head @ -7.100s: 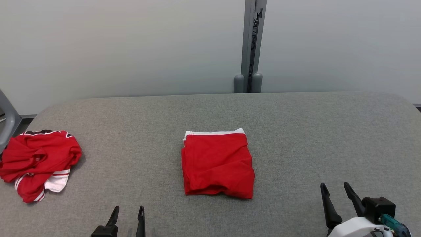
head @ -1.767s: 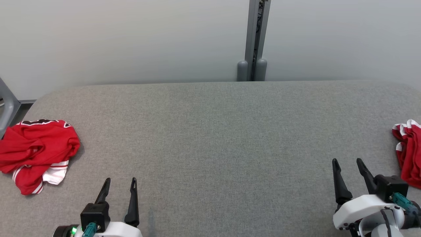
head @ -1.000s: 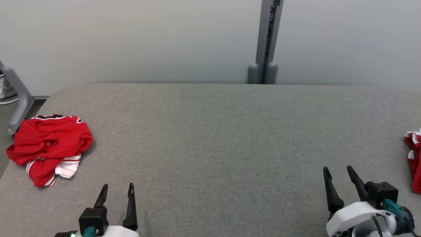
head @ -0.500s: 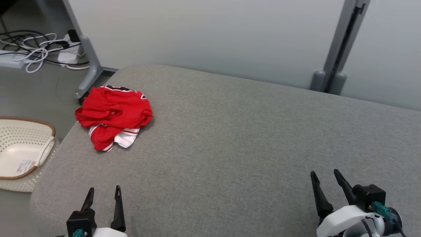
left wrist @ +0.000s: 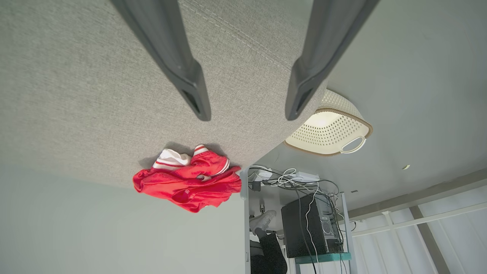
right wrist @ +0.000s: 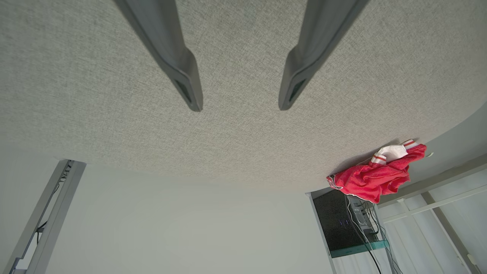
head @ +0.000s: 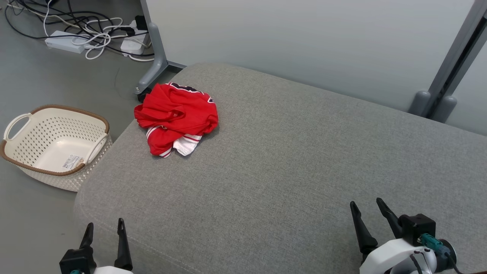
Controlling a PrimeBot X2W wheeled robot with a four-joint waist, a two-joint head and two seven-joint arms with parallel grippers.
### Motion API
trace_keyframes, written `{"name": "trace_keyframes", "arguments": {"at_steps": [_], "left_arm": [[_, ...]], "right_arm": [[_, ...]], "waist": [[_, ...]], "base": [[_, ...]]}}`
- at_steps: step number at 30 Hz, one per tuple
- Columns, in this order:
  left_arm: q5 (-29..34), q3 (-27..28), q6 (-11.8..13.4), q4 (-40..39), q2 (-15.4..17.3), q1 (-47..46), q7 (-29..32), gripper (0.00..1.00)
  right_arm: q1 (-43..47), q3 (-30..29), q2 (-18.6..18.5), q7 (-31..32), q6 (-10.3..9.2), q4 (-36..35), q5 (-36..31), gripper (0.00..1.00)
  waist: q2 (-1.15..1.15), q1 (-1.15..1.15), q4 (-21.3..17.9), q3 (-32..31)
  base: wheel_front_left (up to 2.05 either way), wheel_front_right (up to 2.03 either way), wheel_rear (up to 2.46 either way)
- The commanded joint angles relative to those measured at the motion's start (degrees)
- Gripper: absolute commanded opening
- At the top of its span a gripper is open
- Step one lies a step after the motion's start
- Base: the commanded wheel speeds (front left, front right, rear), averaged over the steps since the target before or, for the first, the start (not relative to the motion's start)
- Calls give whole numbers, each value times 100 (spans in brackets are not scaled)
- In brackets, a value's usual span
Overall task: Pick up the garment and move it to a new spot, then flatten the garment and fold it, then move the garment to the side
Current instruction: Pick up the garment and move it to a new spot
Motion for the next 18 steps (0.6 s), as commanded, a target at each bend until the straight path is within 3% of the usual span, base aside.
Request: {"name": "trace_keyframes", "arguments": {"at_steps": [1,12,18], "left_arm": [[-41,34,-2,-13,17,60,-1,100],[-297,15,-103,425,16,-502,-1,100],[-500,122,-312,992,21,-1491,-1,100]], "right_arm": [[-71,16,-42,-27,-2,-5,-25,100],[-341,61,-42,-27,-2,-129,-323,100],[-679,133,-59,-27,-2,-333,-632,100]], "waist": [[0,0,-21,35],[0,0,-434,515],[0,0,-813,1133]], "base": [[0,0,0],[0,0,0],[0,0,0]]}}
